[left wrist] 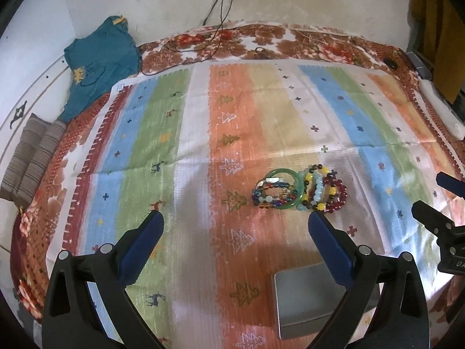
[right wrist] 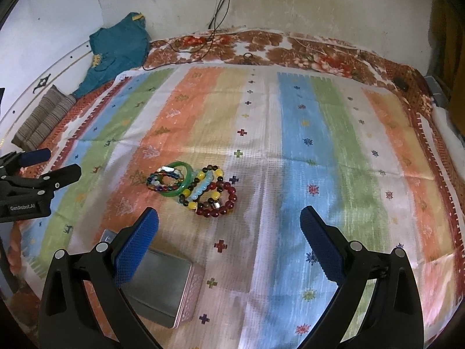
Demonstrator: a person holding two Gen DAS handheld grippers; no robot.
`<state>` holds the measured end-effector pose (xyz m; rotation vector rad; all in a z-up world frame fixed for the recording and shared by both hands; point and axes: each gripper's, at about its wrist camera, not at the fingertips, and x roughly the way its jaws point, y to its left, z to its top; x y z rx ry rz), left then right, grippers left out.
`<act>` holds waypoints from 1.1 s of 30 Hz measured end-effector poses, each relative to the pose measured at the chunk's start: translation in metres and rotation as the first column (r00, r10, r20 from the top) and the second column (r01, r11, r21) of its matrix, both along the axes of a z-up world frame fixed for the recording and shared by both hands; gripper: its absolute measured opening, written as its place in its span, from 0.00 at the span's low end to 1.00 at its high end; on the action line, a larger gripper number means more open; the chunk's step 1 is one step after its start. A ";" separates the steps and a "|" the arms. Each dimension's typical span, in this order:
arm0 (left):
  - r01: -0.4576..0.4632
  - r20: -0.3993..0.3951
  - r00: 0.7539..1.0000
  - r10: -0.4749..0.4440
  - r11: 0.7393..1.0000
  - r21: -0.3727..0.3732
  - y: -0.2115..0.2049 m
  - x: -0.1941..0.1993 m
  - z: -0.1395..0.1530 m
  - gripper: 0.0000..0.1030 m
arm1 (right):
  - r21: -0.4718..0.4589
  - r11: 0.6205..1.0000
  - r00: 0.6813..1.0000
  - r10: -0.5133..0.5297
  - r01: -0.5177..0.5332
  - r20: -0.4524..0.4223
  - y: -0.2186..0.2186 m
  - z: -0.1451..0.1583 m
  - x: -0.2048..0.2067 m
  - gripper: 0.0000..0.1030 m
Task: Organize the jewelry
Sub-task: 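Move both tools forward over the tin toward the bracelet pile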
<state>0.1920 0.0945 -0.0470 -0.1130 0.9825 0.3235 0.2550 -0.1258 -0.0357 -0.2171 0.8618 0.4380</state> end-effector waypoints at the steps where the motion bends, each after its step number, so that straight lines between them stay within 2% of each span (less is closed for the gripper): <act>1: -0.003 -0.005 1.000 0.003 1.000 -0.002 0.002 0.002 -0.002 0.95 | -0.004 1.000 1.000 0.003 -0.003 -0.002 0.002 -0.001 0.002 0.96; 24: -0.006 -0.096 0.995 0.002 0.999 -0.038 0.022 0.039 -0.041 0.95 | -0.065 0.997 0.999 0.034 -0.035 -0.027 0.030 -0.025 0.035 0.96; 30: 0.018 -0.138 0.990 -0.019 1.000 -0.012 0.018 0.052 -0.057 0.95 | -0.085 0.996 0.999 0.025 -0.029 -0.047 0.034 -0.036 0.047 0.96; 33: 0.007 -0.153 0.988 -0.010 1.000 -0.023 0.024 0.059 -0.065 0.95 | -0.086 0.996 0.998 0.014 -0.019 -0.060 0.035 -0.040 0.055 0.96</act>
